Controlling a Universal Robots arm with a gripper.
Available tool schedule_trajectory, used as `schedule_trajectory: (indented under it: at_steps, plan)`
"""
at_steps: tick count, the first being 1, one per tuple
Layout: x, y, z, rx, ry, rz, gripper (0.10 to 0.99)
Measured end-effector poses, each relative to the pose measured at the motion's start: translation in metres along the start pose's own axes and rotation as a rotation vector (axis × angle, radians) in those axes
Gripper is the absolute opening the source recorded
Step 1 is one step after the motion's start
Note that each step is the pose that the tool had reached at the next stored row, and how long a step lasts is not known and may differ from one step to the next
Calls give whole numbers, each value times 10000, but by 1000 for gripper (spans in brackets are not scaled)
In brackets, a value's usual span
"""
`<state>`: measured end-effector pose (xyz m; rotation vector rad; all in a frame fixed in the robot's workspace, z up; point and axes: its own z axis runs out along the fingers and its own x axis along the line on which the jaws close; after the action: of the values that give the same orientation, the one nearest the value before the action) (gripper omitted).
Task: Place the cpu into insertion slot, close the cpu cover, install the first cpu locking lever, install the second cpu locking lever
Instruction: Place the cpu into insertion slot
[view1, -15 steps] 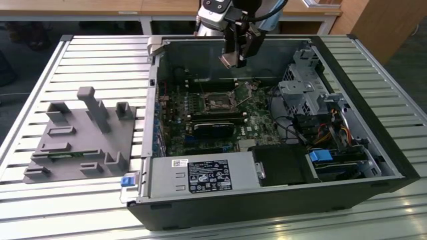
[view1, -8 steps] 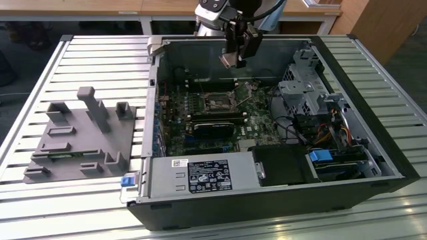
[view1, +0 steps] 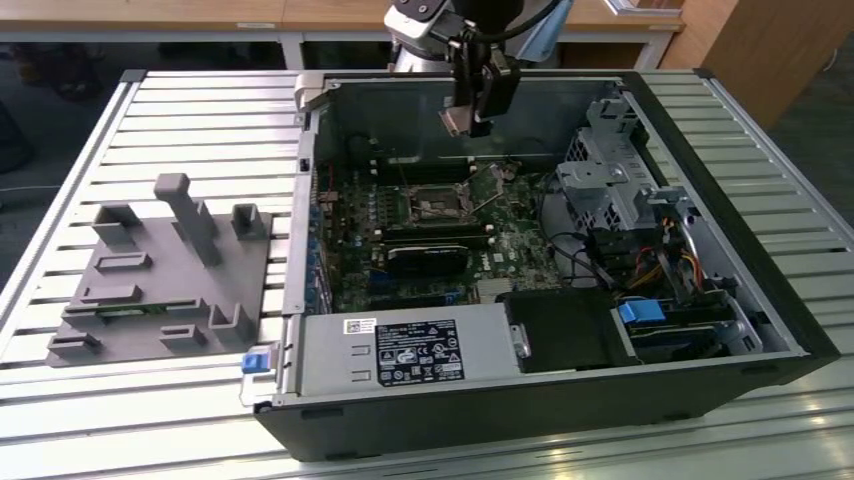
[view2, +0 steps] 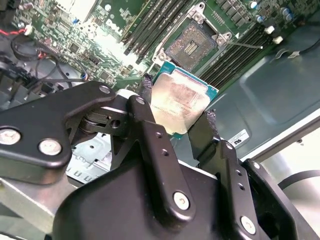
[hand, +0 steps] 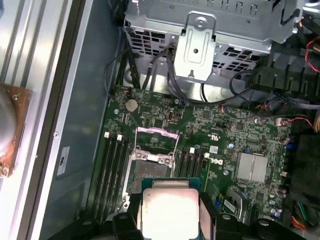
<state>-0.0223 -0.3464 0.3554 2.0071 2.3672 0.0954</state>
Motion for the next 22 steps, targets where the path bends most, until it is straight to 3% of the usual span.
schedule_trajectory:
  at_steps: [14, 22]
  plan:
    - [12, 1, 14, -16, -107, 1488, 541]
    - [56, 3, 97, -19, -108, 1532, 541]
